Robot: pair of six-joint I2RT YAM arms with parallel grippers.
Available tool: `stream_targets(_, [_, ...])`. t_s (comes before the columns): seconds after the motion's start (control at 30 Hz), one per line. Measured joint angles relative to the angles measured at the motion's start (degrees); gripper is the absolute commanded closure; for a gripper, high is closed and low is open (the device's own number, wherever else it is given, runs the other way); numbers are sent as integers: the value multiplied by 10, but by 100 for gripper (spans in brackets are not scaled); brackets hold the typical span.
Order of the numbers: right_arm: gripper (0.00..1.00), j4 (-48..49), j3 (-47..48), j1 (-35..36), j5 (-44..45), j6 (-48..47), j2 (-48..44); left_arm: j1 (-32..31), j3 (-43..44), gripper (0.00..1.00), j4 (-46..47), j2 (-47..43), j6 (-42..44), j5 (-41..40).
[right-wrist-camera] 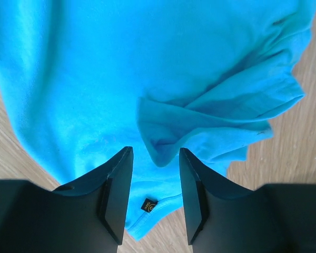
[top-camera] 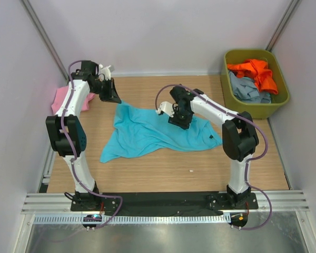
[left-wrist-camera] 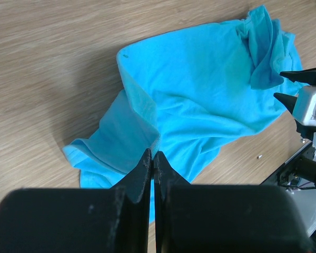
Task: Fold and stack the t-shirts
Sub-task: Flatten the tshirt out
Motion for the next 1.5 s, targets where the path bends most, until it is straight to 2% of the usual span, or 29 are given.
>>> stream_targets(0.33, [53, -21, 56, 25, -21, -7, 20, 0, -10, 99, 2, 0, 0, 0])
stream_targets(0.87, [56, -48, 57, 50, 0, -8, 66, 0, -10, 99, 3, 0, 0, 0])
stream_targets(1.27, [64, -40, 57, 50, 40, -7, 80, 0, -10, 99, 3, 0, 0, 0])
stream_targets(1.43, [70, -38, 57, 50, 47, -7, 82, 0, -10, 99, 3, 0, 0, 0])
stream_targets(1.5, [78, -36, 57, 50, 49, -6, 83, 0, -10, 99, 3, 0, 0, 0])
